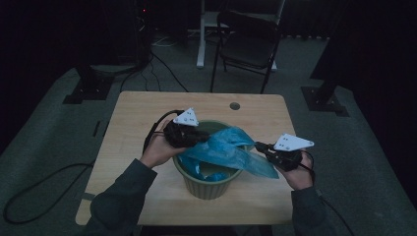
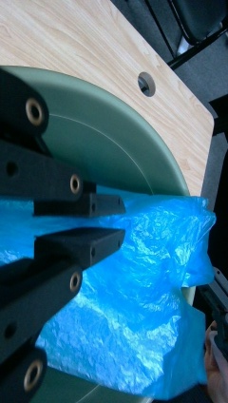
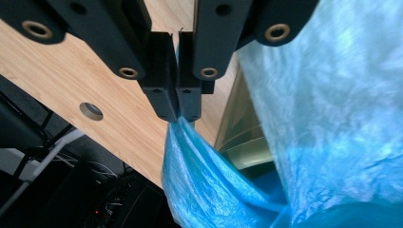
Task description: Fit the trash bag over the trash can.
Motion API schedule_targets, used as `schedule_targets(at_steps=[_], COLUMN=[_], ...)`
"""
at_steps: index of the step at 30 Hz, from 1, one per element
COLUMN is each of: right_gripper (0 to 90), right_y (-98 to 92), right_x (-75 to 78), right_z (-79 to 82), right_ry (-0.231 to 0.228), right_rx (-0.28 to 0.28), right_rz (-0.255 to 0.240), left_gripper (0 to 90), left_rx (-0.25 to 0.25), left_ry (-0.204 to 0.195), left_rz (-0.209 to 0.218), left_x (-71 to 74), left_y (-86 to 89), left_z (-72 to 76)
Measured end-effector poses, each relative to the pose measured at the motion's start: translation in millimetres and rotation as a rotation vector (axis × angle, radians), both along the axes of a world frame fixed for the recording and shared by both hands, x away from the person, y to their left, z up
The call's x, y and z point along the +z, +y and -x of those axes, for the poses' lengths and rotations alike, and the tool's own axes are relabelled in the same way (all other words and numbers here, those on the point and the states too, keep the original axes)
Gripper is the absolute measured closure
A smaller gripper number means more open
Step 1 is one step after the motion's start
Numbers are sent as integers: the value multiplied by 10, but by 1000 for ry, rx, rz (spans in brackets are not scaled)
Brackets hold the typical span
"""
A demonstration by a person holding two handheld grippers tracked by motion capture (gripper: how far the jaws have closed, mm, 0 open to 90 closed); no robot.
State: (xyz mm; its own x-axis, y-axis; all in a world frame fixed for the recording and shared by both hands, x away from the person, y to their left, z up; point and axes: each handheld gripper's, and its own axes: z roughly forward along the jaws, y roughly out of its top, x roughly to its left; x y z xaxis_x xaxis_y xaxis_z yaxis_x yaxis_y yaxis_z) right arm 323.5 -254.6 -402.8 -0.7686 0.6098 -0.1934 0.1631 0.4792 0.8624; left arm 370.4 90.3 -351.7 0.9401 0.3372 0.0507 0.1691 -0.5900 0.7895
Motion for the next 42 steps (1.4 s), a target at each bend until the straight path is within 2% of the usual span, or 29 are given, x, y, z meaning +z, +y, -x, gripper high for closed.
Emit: schedule_targets(at_steps=[7, 8, 12, 17, 21, 26, 33, 42], right_gripper=[777, 743, 726, 700, 695, 713, 708, 695], right_y=[-63, -79, -83, 79, 208, 370, 452, 596], right_x=[87, 127, 189, 301, 344, 370, 406, 454], right_z=[34, 44, 50, -8, -70, -160, -249, -329], right_ry=[-11, -13, -20, -25, -20, -5, 8, 22], right_rx=[2, 4, 13, 49, 68, 85, 75, 110], right_rz=[-25, -40, -65, -63, -61, -36, -51, -67], left_gripper=[898, 899, 899, 899, 899, 899, 899, 899], left_rx=[-11, -15, -17, -17, -21, -26, -32, -40], left_ry=[-13, -17, -14, -14, -14, -12, -13, -15], left_rz=[-2, -2, -1, 6, 6, 3, 2, 2], left_x=[12, 8, -9, -17, -14, -21, -25, -30], left_y=[32, 45, 59, 65, 57, 50, 44, 23], left_z=[31, 50, 58, 63, 65, 63, 75, 84])
